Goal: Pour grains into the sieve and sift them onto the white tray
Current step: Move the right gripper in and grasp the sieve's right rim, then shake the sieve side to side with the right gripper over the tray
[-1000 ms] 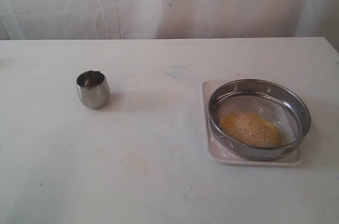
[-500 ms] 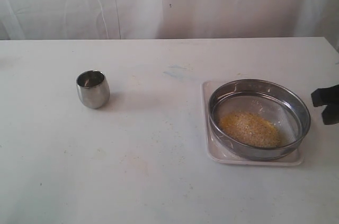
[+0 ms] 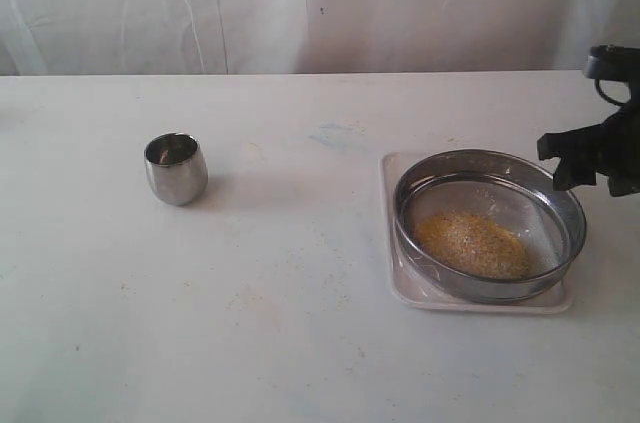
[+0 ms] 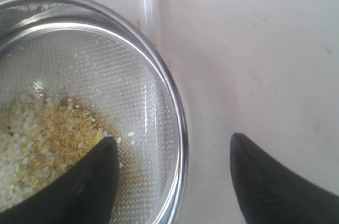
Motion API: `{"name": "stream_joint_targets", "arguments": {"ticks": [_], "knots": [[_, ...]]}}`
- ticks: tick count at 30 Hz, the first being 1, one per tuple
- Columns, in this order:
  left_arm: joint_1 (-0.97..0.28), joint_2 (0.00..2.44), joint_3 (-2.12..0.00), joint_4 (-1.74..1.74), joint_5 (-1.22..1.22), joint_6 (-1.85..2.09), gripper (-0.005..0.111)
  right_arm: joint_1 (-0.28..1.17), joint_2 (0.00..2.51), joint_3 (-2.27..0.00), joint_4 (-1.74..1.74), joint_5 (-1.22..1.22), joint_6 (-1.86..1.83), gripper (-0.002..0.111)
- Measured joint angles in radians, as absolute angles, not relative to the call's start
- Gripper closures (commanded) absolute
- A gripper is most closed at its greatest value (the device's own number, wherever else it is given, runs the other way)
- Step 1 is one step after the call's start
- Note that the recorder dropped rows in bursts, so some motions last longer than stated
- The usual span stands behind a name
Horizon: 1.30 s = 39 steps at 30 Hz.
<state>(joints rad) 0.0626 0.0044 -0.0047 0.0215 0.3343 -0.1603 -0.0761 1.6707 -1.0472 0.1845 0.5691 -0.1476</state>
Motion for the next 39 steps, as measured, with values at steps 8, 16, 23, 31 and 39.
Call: {"name": "stream_joint_targets", "arguments": {"ticks": [8, 16, 23, 31, 39], "knots": [[0.063, 0.004, -0.005, 0.021, 0.334, -0.160, 0.107, -0.076, 1.806, -1.078, 0.184, 0.569, -0.150, 0.056], [0.063, 0.004, -0.005, 0.021, 0.334, -0.160, 0.107, -0.076, 1.841, -1.078, 0.182, 0.582, -0.150, 0.082], [0.063, 0.004, -0.005, 0.021, 0.334, -0.160, 0.107, -0.076, 1.841, -1.078, 0.182, 0.593, -0.150, 0.095], [0.063, 0.004, -0.005, 0.021, 0.334, -0.158, 0.107, -0.076, 1.843, -1.078, 0.182, 0.539, -0.152, 0.108], [0.063, 0.004, -0.005, 0.021, 0.334, -0.158, 0.107, -0.076, 1.853, -1.184, 0.167, 0.590, -0.156, 0.108]]}}
